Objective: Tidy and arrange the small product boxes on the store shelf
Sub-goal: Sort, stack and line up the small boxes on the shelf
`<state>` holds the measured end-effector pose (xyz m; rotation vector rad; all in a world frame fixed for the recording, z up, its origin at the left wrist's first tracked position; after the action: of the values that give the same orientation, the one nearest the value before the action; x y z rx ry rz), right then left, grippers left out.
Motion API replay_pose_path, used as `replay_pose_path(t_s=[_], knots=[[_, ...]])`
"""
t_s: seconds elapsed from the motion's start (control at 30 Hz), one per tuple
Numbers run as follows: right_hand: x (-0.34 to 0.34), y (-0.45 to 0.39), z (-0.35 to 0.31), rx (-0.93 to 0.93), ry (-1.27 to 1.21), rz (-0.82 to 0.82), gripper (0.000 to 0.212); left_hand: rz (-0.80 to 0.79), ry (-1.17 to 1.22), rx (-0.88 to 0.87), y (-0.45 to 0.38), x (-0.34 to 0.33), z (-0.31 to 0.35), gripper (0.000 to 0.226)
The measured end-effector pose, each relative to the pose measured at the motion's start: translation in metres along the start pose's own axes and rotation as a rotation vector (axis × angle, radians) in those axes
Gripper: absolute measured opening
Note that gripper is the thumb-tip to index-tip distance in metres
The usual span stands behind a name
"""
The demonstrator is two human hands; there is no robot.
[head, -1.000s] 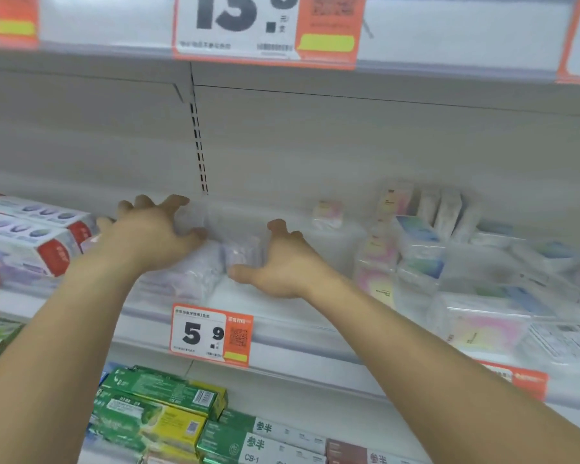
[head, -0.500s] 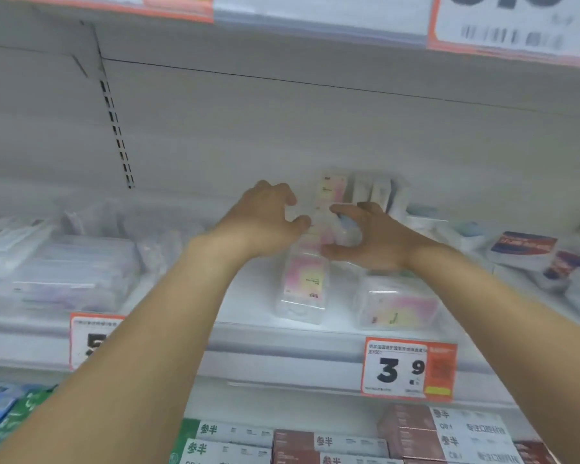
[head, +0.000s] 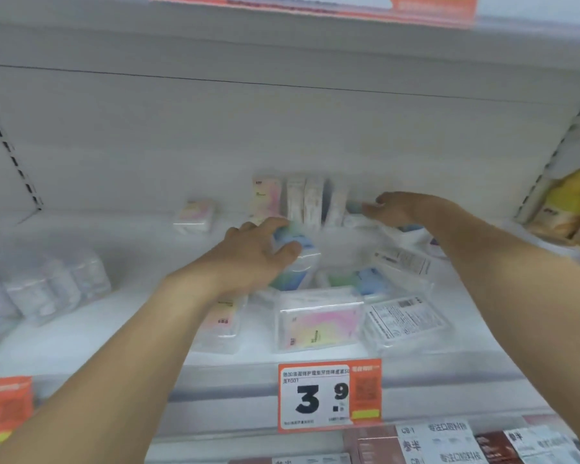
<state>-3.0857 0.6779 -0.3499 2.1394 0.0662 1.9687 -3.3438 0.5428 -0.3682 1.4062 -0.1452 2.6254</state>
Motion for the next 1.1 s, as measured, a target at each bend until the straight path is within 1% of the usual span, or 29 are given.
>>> replay_pose_path(t_s=[0.07,0.1,0.17,0.2,0.23,0.27,0.3,0.37,0.4,0.43,0.47,0.53,0.63,0.67,0.73,0.77,0.8,0.83,0.87,0.9,0.93,0.97,1.0,1.07,1.1], knots=[[-0.004,-0.006,-0.007,0.043,0.078,-0.024,0.059,0.007,0.010,0.007,-0.002,0.000,0.001,0.054],[-0.003,-0.004,-0.012,0.066,0.058,-0.043,0.053,0.009,0.010,0.007,-0.003,0.000,0.001,0.054],[0.004,0.004,-0.017,0.089,-0.060,-0.098,0.040,0.010,0.009,0.009,-0.003,0.001,0.001,0.054],[0.010,0.011,-0.016,0.088,-0.114,-0.130,0.037,0.011,0.001,0.012,-0.004,0.002,0.001,0.054],[0.015,0.015,-0.013,0.093,-0.146,-0.143,0.039,0.017,-0.014,0.018,-0.005,0.002,0.000,0.056],[0.018,0.020,-0.010,0.096,-0.149,-0.147,0.045,0.030,-0.037,0.031,-0.006,0.002,-0.001,0.058],[0.019,0.025,-0.006,0.083,-0.135,-0.162,0.058,0.047,-0.062,0.051,-0.008,0.002,-0.003,0.060],[0.012,0.037,0.000,0.001,-0.108,-0.251,0.086,0.079,-0.097,0.095,-0.011,0.002,-0.004,0.063],[0.006,0.040,0.001,-0.031,-0.138,-0.297,0.097,0.085,-0.099,0.108,-0.011,0.001,-0.003,0.064],[0.000,0.042,-0.001,-0.048,-0.204,-0.326,0.103,0.084,-0.096,0.114,-0.012,0.001,-0.003,0.064],[-0.005,0.043,-0.005,-0.054,-0.269,-0.325,0.105,0.082,-0.091,0.114,-0.013,0.001,-0.003,0.064],[-0.010,0.044,-0.013,-0.027,-0.331,-0.284,0.100,0.085,-0.083,0.118,-0.015,0.003,-0.005,0.064],[-0.011,0.052,-0.021,0.095,-0.416,-0.261,0.093,0.111,-0.046,0.137,-0.019,0.007,-0.009,0.065],[-0.010,0.054,-0.022,0.131,-0.517,-0.260,0.087,0.124,-0.027,0.140,-0.019,0.009,-0.009,0.065],[-0.009,0.062,-0.022,0.191,-0.803,-0.322,0.076,0.133,0.004,0.144,-0.019,0.011,-0.009,0.065],[-0.008,0.069,-0.022,0.230,-0.881,-0.348,0.070,0.127,0.012,0.146,-0.019,0.012,-0.010,0.066],[-0.005,0.077,-0.020,0.269,-0.858,-0.336,0.063,0.112,0.009,0.152,-0.018,0.012,-0.011,0.067],[-0.002,0.087,-0.017,0.310,-0.744,-0.294,0.058,0.085,0.001,0.163,-0.018,0.013,-0.013,0.069],[0.001,0.097,-0.011,0.335,-0.573,-0.230,0.059,0.048,-0.015,0.179,-0.017,0.013,-0.014,0.072],[0.004,0.107,-0.003,0.329,-0.405,-0.170,0.065,0.008,-0.038,0.199,-0.016,0.013,-0.014,0.074],[0.006,0.116,0.005,0.299,-0.270,-0.145,0.075,-0.028,-0.072,0.221,-0.014,0.013,-0.014,0.076],[0.005,0.125,0.012,0.261,-0.186,-0.169,0.086,-0.059,-0.112,0.242,-0.011,0.014,-0.013,0.077],[0.001,0.134,0.017,0.234,-0.157,-0.238,0.097,-0.079,-0.149,0.259,-0.008,0.014,-0.011,0.079],[-0.014,0.150,0.015,0.211,-0.227,-0.396,0.110,-0.103,-0.208,0.275,-0.004,0.013,-0.005,0.080],[-0.020,0.155,0.009,0.215,-0.274,-0.420,0.112,-0.109,-0.225,0.282,-0.003,0.012,-0.004,0.080]])
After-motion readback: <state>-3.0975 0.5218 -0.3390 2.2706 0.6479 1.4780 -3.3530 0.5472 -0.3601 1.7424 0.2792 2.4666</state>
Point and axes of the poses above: each hand's wrist, its own y-axis away from the middle knuckle, its own x-axis out of the back of the hand, z = x × y, the point moved 4 cm from there along -y, towards the middle knuckle, and after that the axes turned 2 degrees about -x, right-handed, at the moved point
